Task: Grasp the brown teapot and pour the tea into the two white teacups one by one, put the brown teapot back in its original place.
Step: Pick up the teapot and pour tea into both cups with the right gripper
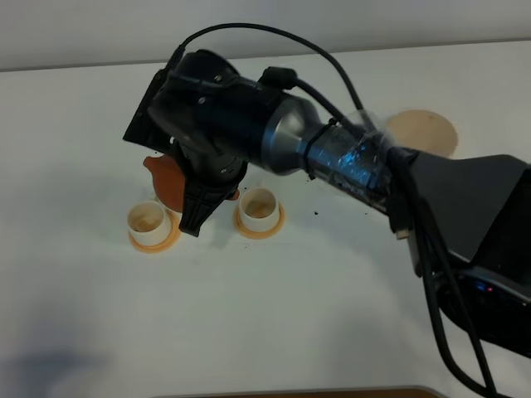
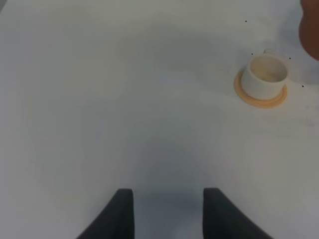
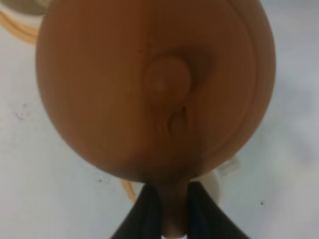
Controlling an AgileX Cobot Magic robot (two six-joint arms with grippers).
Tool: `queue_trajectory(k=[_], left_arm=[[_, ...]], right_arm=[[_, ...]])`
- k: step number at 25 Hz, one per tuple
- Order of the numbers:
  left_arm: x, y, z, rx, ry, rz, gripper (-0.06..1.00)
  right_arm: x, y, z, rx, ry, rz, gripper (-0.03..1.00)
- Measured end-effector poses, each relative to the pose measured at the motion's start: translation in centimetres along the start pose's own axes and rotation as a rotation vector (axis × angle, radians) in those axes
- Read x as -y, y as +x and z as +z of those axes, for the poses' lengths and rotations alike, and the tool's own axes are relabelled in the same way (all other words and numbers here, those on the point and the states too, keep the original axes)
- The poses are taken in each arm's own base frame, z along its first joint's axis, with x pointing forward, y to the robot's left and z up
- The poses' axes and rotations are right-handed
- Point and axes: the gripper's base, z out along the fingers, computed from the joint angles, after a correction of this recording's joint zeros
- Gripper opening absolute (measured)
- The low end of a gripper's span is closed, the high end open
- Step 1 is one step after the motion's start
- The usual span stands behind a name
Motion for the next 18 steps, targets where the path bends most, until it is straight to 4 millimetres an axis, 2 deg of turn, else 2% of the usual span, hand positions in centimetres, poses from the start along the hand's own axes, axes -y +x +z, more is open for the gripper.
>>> queue_trajectory(k=[6, 11, 18], left_arm=[[0.0, 0.0, 0.0, 0.0, 0.0, 0.0, 0.37], [0.0, 0.0, 0.0, 0.0, 0.0, 0.0, 0.37], [0.0, 0.0, 0.0, 0.0, 0.0, 0.0, 0.37]], right_arm=[[-1.5, -0.3, -0.2, -0.041, 0.067, -0.084, 0.13], [-1.9, -0.6, -0.3, -0.051, 0.131, -0.135, 0.13], [-3.5, -0.9, 1.2, -0.09, 0.198, -0.218, 0.13]])
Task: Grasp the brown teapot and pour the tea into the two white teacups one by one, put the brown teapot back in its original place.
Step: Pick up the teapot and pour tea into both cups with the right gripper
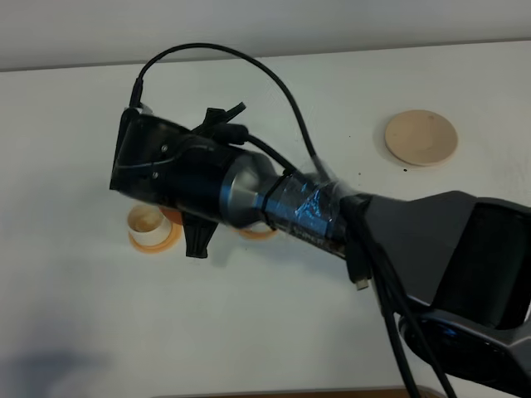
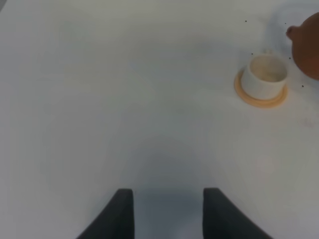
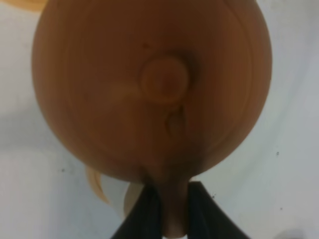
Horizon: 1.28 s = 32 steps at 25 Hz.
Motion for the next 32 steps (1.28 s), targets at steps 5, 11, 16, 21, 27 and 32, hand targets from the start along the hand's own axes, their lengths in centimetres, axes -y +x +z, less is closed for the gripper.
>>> queue_trajectory(k=[5, 11, 16, 21, 27, 32], left_arm=[[0.0, 0.0, 0.0, 0.0, 0.0, 0.0, 0.37], [0.0, 0.0, 0.0, 0.0, 0.0, 0.0, 0.37], [0.0, 0.0, 0.0, 0.0, 0.0, 0.0, 0.37], [0.0, 0.0, 0.0, 0.0, 0.0, 0.0, 0.37], [0.0, 0.0, 0.0, 0.0, 0.0, 0.0, 0.37], [0.0, 0.0, 0.0, 0.0, 0.0, 0.0, 0.37]], right_arm=[[-1.1, -0.5, 0.1, -0.024, 0.048, -0.058, 0.13], [-1.5, -0.7, -0.1, -0.041, 0.098, -0.1, 0.13], [-2.1, -0.9, 0.6, -0.064, 0.131, -0.134, 0.13], [-2.6, -1.3, 0.3, -0.062, 0.164, -0.168, 0.13], [-2.8, -1.6, -0.1, -0.059, 0.216, -0.203, 0.13], [-2.7, -1.6, -0.2, -0.061, 0.223, -0.212, 0.13]])
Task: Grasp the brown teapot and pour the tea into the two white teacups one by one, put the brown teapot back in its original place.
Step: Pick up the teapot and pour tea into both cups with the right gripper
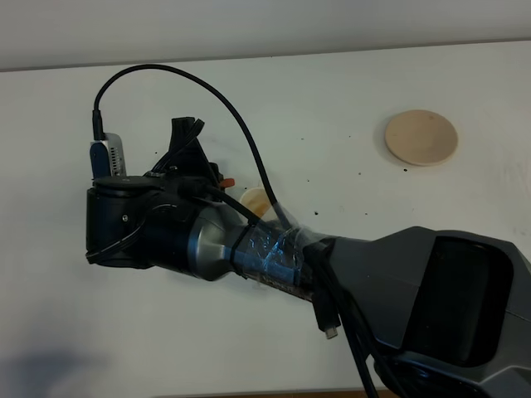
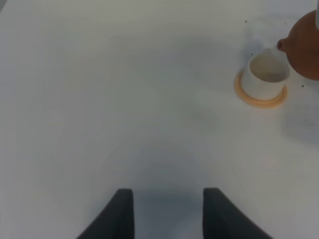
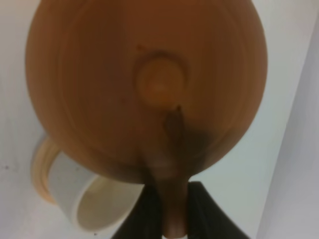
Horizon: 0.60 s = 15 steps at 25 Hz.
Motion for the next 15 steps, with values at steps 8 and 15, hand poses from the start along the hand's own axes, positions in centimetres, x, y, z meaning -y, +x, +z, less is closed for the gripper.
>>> queue_trajectory(k=[8, 15], left_arm=[[0.0, 0.0, 0.0, 0.0, 0.0, 0.001, 0.37], [0.0, 0.0, 0.0, 0.0, 0.0, 0.001, 0.37]], right_arm=[[0.1, 0.0, 0.0, -0.005, 0.015, -0.013, 0.13], [-0.9, -0.2, -0.1, -0.016, 0.031, -0.056, 0.13]])
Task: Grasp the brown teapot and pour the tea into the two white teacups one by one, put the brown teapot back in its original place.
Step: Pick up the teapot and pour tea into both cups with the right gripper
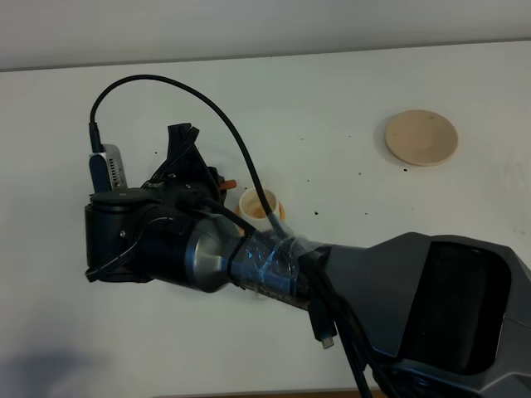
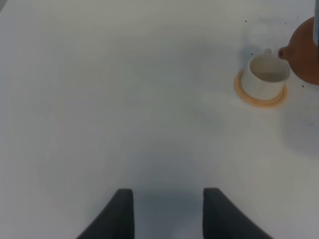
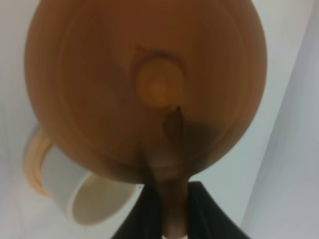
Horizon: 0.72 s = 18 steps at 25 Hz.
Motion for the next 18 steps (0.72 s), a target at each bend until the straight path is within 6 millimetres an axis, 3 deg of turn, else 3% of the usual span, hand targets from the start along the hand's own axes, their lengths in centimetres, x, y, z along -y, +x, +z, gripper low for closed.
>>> queue_trajectory(k=[18], left_arm=[[0.0, 0.0, 0.0, 0.0, 0.0, -0.001, 0.37]], right_arm=[[-1.1, -0.9, 1.0, -0.043, 0.096, -0.088, 0.13]])
